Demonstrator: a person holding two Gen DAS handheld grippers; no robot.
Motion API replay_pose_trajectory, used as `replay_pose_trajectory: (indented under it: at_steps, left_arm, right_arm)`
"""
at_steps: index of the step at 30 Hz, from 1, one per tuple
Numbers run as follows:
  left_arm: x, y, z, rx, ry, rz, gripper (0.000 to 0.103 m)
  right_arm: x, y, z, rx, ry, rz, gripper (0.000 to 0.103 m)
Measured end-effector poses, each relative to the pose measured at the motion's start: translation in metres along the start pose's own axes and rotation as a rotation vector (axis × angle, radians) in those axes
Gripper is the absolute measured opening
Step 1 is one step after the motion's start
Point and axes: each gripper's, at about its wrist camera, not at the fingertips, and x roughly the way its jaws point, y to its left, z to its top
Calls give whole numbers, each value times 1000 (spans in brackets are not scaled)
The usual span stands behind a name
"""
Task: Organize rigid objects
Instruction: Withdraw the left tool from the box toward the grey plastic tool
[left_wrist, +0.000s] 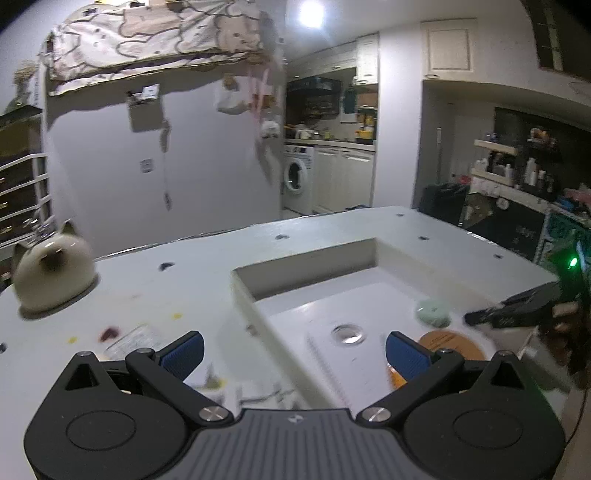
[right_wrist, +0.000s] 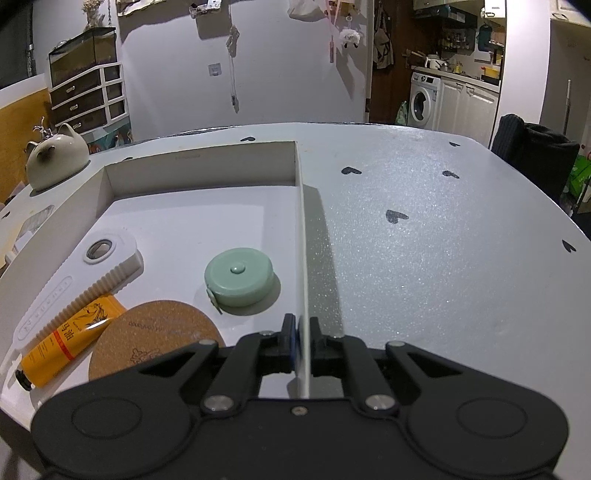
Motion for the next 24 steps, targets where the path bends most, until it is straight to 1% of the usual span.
replay_pose_trajectory:
  at_steps: [7,11,13,14,15,17,18,19,20,22,24]
  left_arm:
    - [0,29,-45,-84,59,33,103]
    - [4,38,-62,-117,98,63,103]
    - [8,43,-66,-133,104,57,103]
    - [8,45,-68,-145,97,43,101]
    - [9,47,-68,-154,90,32,99]
    - [13,48,-67,-154,94,23,81]
    - [15,48,-66,-151,101,15,77]
    - [19,48,-66,-150,108,3,71]
    - [21,47,-66,-150,113,-6,68]
    - [26,46,-66,-156,114,-27,59]
    - [30,46,-64,-174,107,-39,55]
  right_arm:
    - [-1,0,-1,3,-8,0,8]
    - [-1,0,-1,2,-7,-1,8]
    - [-1,1,-1,1,-6,-4,8]
    - [-1,1,-1,1,-7,-6,8]
    - [-1,1,-1,1,-8,-7,8]
    - [-1,1,-1,3,-10,-6,8]
    - [-1,1,-1,4,-11,-6,8]
    - [-1,1,-1,4,-11,-6,8]
    - [-1,1,-2,4,-10,-6,8]
    - [-1,1,-2,2,-10,-8,8]
    - [-1,1,-1,1,-9,-7,8]
